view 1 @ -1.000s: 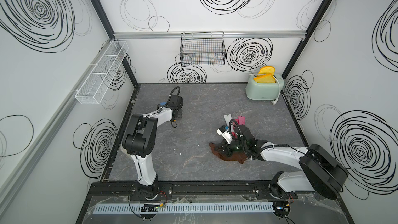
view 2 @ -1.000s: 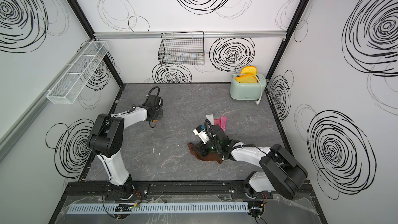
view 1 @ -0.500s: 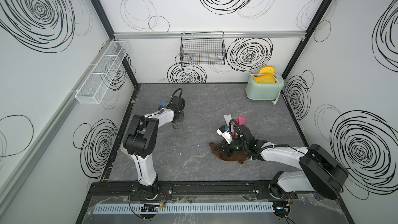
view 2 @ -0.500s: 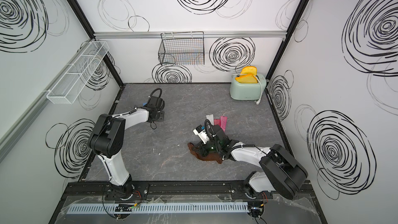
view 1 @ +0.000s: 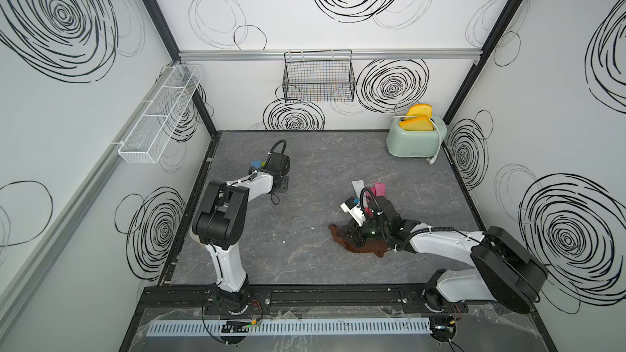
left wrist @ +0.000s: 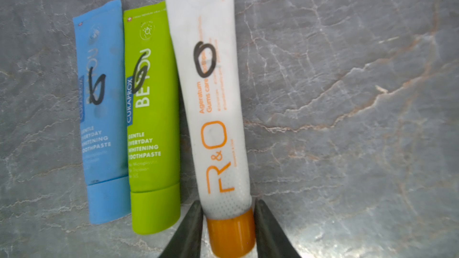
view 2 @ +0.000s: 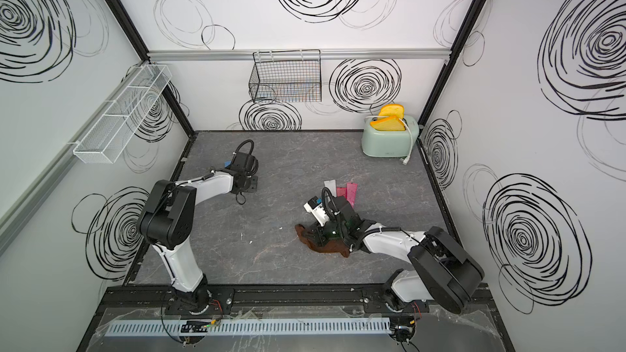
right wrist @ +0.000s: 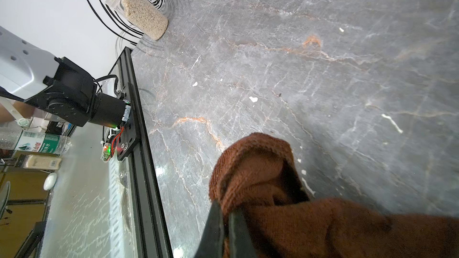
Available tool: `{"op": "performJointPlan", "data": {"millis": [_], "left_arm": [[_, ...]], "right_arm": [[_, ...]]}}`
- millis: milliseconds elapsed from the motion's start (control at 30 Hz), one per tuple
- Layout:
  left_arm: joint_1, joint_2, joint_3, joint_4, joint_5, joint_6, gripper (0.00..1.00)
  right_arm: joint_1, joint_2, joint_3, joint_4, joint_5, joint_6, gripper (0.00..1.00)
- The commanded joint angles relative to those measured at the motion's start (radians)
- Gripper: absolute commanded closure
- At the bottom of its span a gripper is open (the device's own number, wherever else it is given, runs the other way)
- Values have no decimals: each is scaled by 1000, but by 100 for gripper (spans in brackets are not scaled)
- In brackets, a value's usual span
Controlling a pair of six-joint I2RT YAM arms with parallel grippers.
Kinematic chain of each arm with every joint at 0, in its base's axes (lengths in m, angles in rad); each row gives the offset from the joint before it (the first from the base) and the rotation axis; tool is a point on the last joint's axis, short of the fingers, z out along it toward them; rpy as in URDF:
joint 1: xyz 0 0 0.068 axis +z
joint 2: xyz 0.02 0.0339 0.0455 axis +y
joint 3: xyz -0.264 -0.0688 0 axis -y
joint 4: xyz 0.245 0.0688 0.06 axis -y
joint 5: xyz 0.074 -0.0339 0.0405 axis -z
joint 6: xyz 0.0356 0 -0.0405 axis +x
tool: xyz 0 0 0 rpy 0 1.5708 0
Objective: Wipe the surface of the toothpaste tube
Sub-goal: Move the toothpaste to the center of the board.
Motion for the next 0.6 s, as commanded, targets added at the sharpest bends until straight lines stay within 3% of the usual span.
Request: {"op": "performJointPlan", "data": {"millis": [0, 267, 400, 567], "left_arm": [[2, 12, 23, -19, -3, -8, 64], [2, 41, 43, -27, 2, -2, 59], [2, 50, 46, -25, 1, -2, 49], [2, 62, 56, -24, 9, -2, 53]], "right_arm": [[0, -13, -12, 21, -10, -4, 100], [-39, -51, -34, 32, -45, 12, 100], [-51, -71, -43, 39, -59, 18, 100], [-56, -81, -47, 42, -69, 21, 100]]}}
